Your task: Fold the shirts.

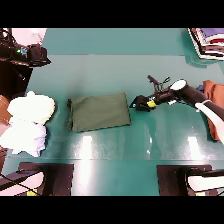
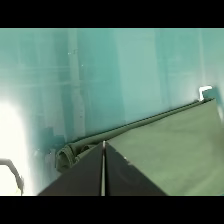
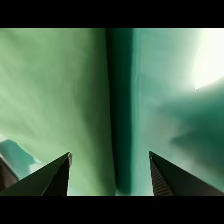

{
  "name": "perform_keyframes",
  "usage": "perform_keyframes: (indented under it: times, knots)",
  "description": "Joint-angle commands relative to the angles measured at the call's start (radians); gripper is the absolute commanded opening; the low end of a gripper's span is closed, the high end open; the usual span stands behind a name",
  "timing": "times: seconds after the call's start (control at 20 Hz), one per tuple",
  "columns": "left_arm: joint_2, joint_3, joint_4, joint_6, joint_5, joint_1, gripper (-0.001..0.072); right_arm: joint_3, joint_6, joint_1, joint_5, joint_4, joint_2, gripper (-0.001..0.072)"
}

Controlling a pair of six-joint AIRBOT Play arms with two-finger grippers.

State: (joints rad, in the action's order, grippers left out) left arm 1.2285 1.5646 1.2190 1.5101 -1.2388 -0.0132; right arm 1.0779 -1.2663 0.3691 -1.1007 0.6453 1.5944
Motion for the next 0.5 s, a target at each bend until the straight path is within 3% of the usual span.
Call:
perform_keyframes:
  times: [0.0,0.15,0.35,0.4,0.45]
  knots:
    - [-0.001,0.000,-0.004,0.000,0.001,-0.001,0.0026,0.071,0.019,0.057,-0.028,-0.113,0.128,0.0562]
    - [-0.001,0.000,-0.006,0.000,0.001,-0.001,0.0027,0.170,0.021,0.150,-0.040,-0.166,0.206,0.0544]
    - [-0.001,-0.001,-0.044,0.001,0.027,0.017,0.0025,0.282,0.045,0.233,0.009,-0.141,0.234,0.0086]
    - [-0.001,-0.001,-0.044,0.001,0.037,0.037,0.0025,0.309,0.045,0.235,0.017,-0.126,0.234,0.0020]
    - [-0.001,-0.001,-0.044,0.001,0.047,0.063,0.0025,0.336,0.044,0.228,0.018,-0.111,0.230,0.0020]
